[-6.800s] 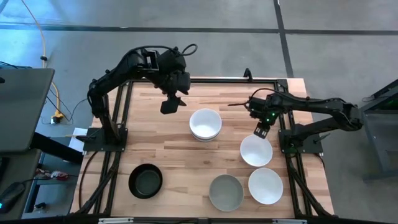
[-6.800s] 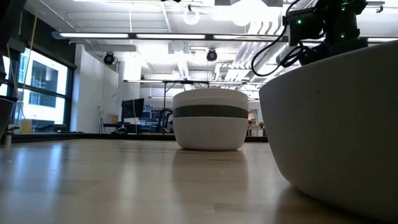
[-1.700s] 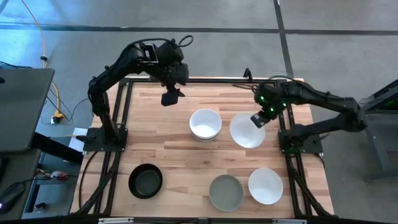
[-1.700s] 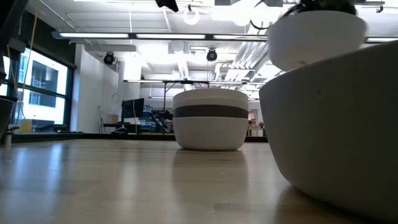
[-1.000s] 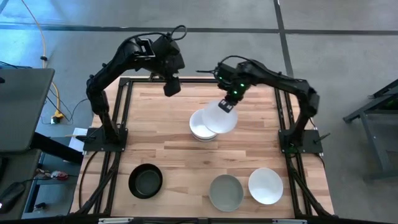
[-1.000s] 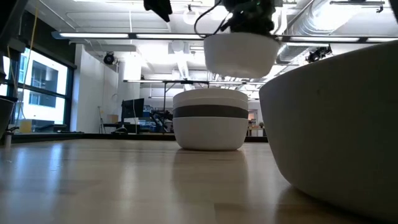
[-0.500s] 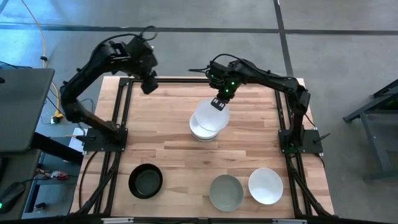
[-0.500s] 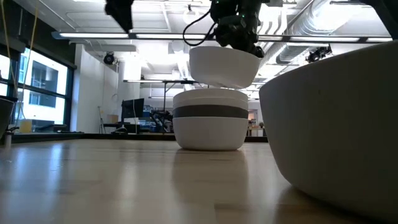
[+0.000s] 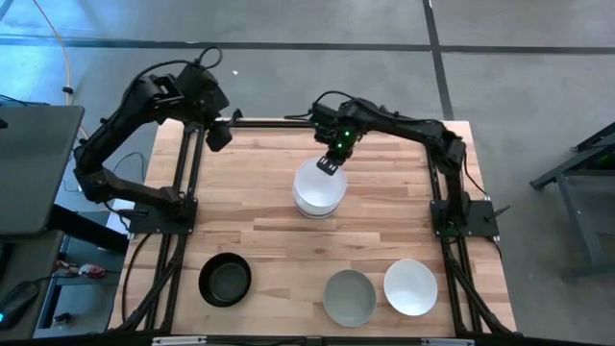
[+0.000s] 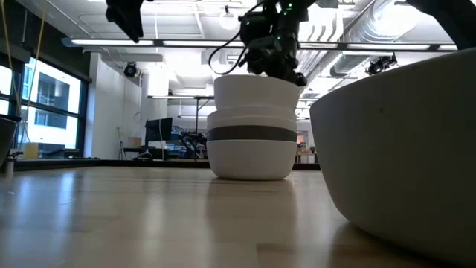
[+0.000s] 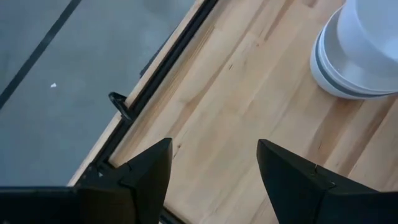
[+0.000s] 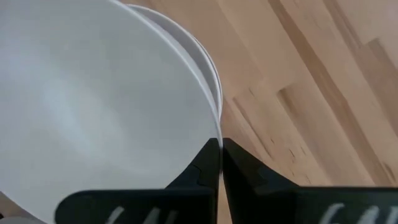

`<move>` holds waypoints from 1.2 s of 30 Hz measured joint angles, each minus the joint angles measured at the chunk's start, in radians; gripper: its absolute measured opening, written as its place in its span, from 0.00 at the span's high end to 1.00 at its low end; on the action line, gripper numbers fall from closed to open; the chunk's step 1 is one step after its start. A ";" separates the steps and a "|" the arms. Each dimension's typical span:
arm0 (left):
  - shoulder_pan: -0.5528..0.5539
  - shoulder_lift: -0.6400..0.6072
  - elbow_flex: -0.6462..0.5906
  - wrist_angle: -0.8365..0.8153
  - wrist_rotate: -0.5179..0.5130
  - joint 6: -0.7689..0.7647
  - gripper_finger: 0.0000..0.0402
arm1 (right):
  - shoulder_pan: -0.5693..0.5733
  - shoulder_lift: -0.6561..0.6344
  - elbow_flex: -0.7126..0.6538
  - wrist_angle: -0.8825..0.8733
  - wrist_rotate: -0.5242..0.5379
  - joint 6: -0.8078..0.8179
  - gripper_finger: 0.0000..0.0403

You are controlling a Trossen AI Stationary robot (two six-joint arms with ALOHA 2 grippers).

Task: Nest bowls inside each other
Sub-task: Stack the white bowl on top of the white bowl

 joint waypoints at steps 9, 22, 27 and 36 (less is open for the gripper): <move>0.000 0.001 0.000 0.000 0.044 -0.011 0.44 | 0.000 0.019 -0.001 0.040 -0.008 -0.003 1.00; 0.000 0.001 0.000 -0.001 0.049 -0.022 0.44 | 0.000 0.084 -0.001 0.023 -0.043 -0.023 1.00; 0.000 0.001 0.000 -0.001 0.049 -0.019 0.44 | 0.000 0.084 -0.001 -0.015 -0.046 -0.018 1.00; -0.001 0.001 0.000 -0.001 0.049 -0.022 0.44 | 0.009 0.084 -0.001 -0.014 -0.055 -0.004 1.00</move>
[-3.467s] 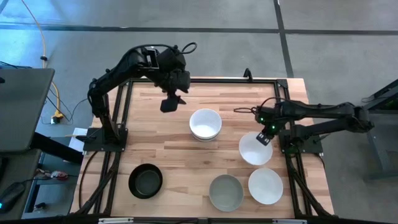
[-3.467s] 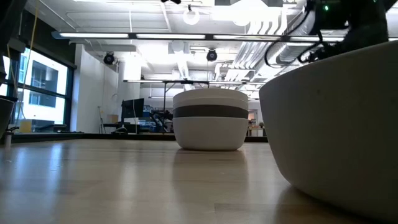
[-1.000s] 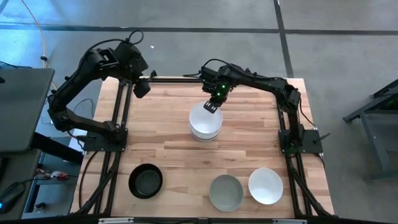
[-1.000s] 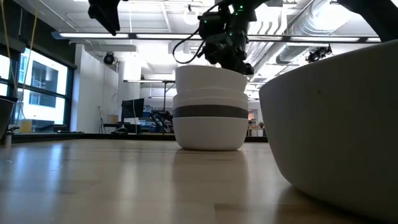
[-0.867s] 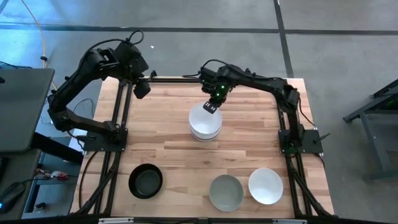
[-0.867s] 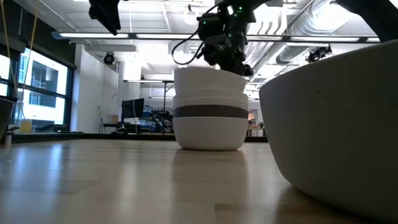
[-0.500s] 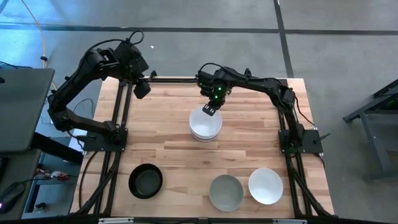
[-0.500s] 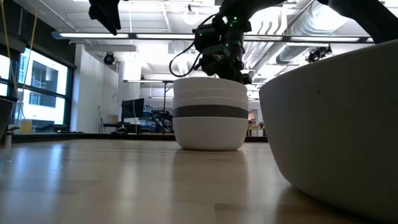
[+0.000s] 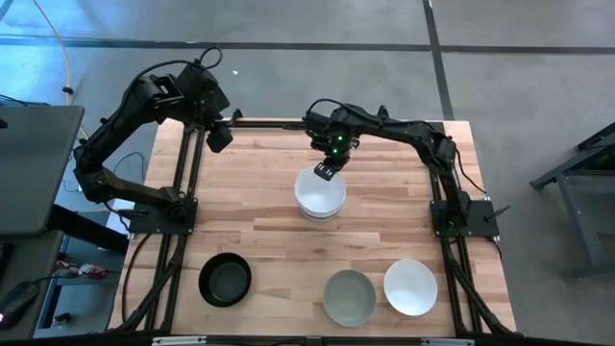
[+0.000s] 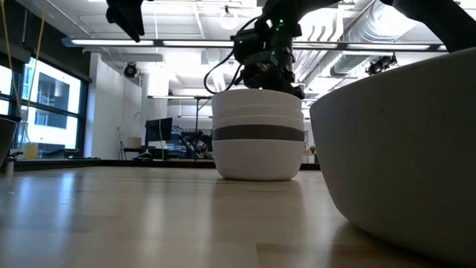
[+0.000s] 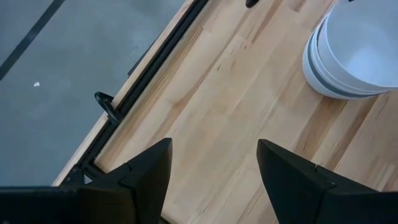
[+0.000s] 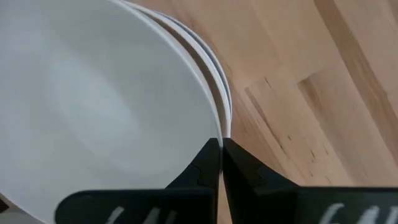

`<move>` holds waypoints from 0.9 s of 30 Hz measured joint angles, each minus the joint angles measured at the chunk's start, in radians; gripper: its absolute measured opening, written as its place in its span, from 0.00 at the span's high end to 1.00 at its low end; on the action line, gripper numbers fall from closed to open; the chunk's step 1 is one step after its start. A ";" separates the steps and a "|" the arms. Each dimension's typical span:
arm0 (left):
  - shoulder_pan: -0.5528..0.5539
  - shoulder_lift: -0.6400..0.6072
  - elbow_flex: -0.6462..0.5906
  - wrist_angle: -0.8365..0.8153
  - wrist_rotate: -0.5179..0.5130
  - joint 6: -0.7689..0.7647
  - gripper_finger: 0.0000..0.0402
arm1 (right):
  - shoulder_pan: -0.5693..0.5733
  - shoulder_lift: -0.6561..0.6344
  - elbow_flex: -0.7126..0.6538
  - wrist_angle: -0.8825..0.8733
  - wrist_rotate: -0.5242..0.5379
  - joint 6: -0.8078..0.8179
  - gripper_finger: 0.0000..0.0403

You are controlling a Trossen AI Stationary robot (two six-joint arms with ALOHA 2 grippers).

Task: Nest bowls inside each other
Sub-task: Stack the white bowl on top of the white bowl

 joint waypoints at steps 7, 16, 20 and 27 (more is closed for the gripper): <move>-0.035 0.000 0.000 0.000 0.000 -0.008 0.44 | 0.021 0.000 0.000 0.001 -0.003 0.004 1.00; -0.071 0.000 0.000 0.008 -0.001 -0.017 0.44 | 0.033 0.007 0.000 -0.002 -0.003 0.021 1.00; -0.073 0.001 0.000 0.010 -0.002 -0.019 0.44 | 0.033 0.042 0.000 -0.016 -0.008 0.009 1.00; -0.073 0.001 0.000 0.016 -0.004 -0.009 0.44 | 0.033 0.062 0.001 -0.013 -0.021 -0.014 1.00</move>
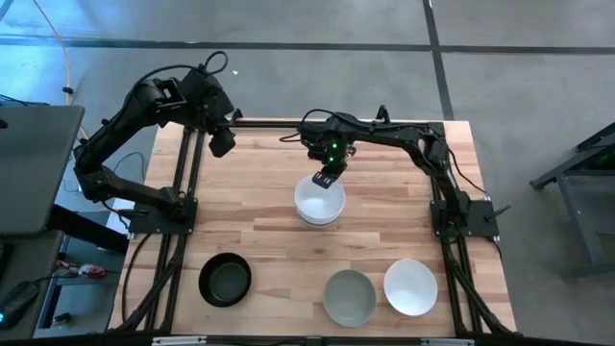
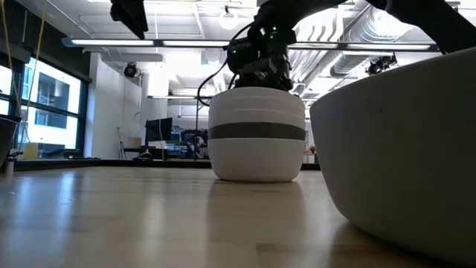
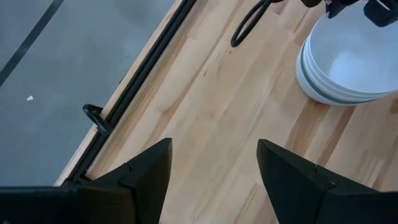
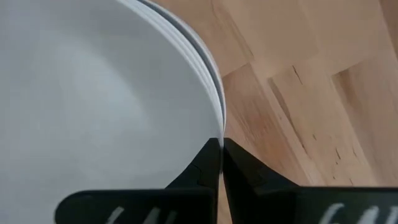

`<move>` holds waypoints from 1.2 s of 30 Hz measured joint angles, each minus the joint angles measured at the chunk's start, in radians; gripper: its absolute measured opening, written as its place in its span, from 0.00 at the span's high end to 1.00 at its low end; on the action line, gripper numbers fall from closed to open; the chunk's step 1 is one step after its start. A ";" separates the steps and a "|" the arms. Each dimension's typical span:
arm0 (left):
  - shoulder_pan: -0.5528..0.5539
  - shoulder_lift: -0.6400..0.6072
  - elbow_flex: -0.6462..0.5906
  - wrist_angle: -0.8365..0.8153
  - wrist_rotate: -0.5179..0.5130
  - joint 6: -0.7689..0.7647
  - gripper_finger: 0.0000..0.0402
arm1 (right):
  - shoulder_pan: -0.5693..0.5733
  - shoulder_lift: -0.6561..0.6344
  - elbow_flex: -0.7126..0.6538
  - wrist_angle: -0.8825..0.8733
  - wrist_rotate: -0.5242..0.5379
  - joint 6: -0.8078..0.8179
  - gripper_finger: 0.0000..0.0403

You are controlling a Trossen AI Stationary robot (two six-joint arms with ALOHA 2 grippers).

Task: Nest bowls inside each other
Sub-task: Stack the white bowl on top of the white bowl, then stack the black bowl on top of the white bowl

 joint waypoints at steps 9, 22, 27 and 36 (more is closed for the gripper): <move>0.000 0.000 0.000 0.034 0.000 0.012 0.44 | -0.003 -0.003 0.079 -0.019 -0.014 -0.008 0.99; 0.000 0.000 0.000 0.028 0.000 0.011 0.44 | -0.002 -0.006 0.071 -0.032 0.007 -0.008 0.64; 0.000 0.000 0.000 -0.001 0.011 0.017 0.44 | -0.002 -0.008 0.113 -0.094 0.018 -0.039 0.56; -0.001 -0.070 -0.220 -0.054 0.131 0.073 0.44 | 0.007 -0.008 0.305 -0.191 0.014 -0.191 0.53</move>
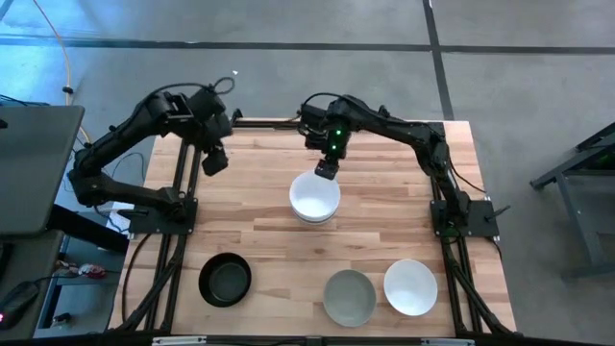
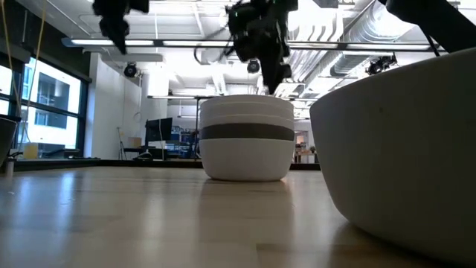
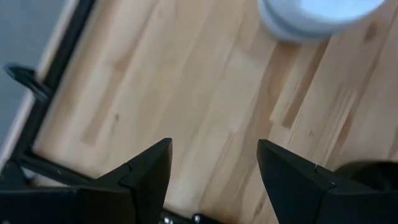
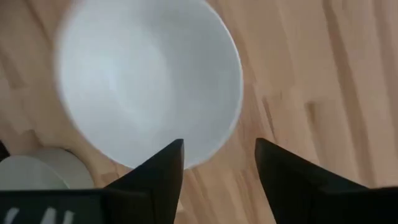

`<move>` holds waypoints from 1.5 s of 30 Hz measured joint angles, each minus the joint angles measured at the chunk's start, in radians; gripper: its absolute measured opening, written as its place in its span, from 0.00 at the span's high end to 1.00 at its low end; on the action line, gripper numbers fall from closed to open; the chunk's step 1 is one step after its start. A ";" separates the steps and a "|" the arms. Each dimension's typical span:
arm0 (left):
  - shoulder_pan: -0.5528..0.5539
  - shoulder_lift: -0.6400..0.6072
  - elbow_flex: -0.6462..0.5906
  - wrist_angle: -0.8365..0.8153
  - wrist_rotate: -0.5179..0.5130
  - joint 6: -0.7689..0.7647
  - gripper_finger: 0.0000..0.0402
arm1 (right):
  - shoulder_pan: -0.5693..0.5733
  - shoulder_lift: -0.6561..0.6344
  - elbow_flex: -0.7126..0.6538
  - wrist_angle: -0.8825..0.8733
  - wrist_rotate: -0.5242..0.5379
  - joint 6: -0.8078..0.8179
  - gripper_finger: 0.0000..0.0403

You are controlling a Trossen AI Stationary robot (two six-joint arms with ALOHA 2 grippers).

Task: Nest bowls inside each other
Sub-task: Stack the black bowl on top of the white bowl

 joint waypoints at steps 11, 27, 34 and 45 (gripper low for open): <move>-0.054 -0.122 -0.230 0.062 0.064 -0.037 0.44 | 0.010 -0.111 0.061 0.067 -0.112 -0.196 0.53; -0.445 -0.139 -0.235 0.093 0.111 -0.219 0.44 | 0.028 -0.229 0.064 0.099 -0.284 -0.385 0.53; -0.614 -0.085 -0.235 0.091 0.106 -0.326 0.44 | 0.030 -0.259 0.064 0.104 -0.307 -0.403 0.53; -0.815 -0.005 -0.454 0.234 0.041 -0.458 0.44 | 0.030 -0.360 0.063 0.140 -0.407 -0.497 0.57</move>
